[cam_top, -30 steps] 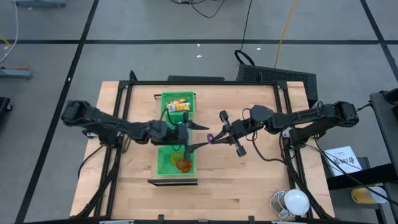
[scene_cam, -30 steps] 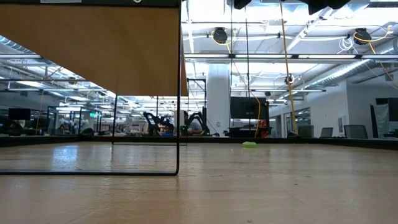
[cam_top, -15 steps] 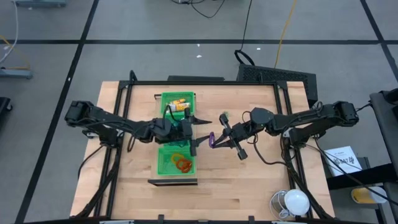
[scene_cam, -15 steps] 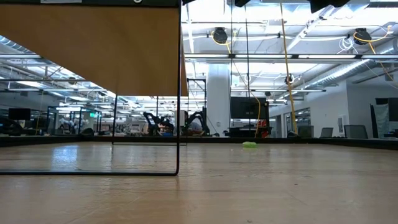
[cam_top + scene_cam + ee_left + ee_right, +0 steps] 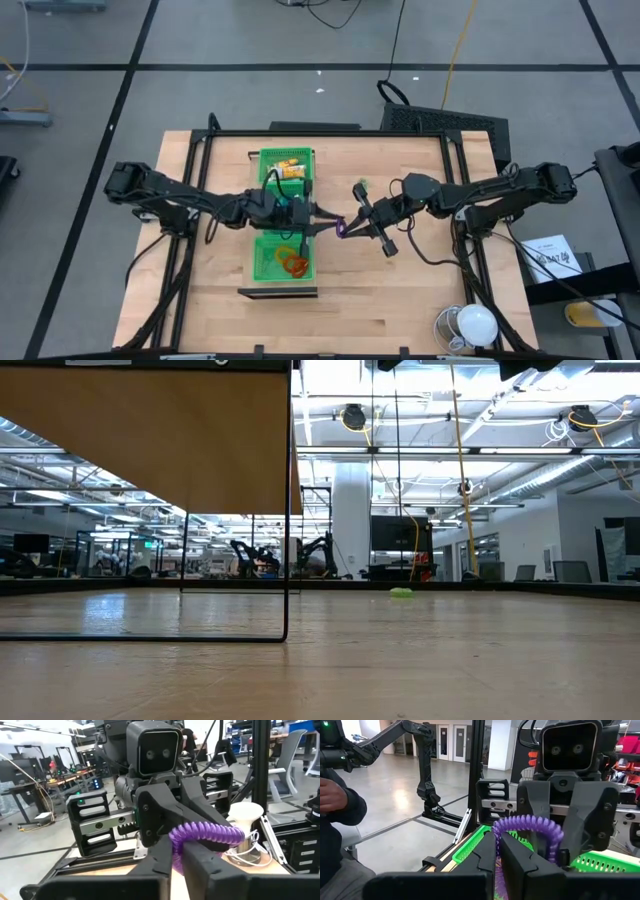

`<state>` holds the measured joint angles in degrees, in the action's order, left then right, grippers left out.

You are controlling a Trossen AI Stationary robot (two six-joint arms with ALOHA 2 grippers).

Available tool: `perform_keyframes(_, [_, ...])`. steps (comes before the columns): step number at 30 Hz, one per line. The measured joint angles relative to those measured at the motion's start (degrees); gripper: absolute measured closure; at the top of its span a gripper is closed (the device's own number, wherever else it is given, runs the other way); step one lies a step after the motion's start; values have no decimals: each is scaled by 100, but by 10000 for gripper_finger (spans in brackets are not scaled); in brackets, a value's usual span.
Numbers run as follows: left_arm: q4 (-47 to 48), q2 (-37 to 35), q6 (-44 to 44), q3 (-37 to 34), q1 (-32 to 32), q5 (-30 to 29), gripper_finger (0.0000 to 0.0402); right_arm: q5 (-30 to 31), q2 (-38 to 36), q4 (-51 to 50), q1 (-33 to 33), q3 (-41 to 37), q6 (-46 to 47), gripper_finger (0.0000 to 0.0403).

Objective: Pick & Place Office Desk Supplies
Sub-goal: Put the purple spring rubber band into the bottom green bin on the shelf

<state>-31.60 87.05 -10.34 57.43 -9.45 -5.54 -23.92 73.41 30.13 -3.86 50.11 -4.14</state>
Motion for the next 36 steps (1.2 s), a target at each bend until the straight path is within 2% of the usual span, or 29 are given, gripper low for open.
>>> perform_keyframes(3, [-1, 0, 12, 0, 0, 2, 391, 8, 0, -1, 0, 0, 3, 395])
perform_keyframes(6, [-49, -5, 36, 0, -2, 4, 391, 160, 0, -91, 0, 0, 68, 377])
perform_keyframes(9, [-63, -96, 38, -2, -18, 4, 382, 423, -3, -278, 0, 0, 81, 337])
perform_keyframes(16, [504, -599, 186, -2, -44, 17, 394, 434, -306, -419, 0, -1, 87, 226])
perform_keyframes(20, [1103, -948, 379, -3, -111, 11, 383, 439, -632, -744, 3, 0, 87, 187])
perform_keyframes(25, [2158, -1429, 567, -8, -393, 123, 395, 439, -1102, -1332, 11, 2, 57, 169])
perform_keyframes(29, [3279, -1762, 1025, -5, -728, 145, 385, 439, -1380, -1795, 11, 2, 55, 168])
perform_keyframes(36, [4488, -1875, 1706, -10, -1450, 75, 395, 437, -1390, -1919, 11, 2, 192, 167])
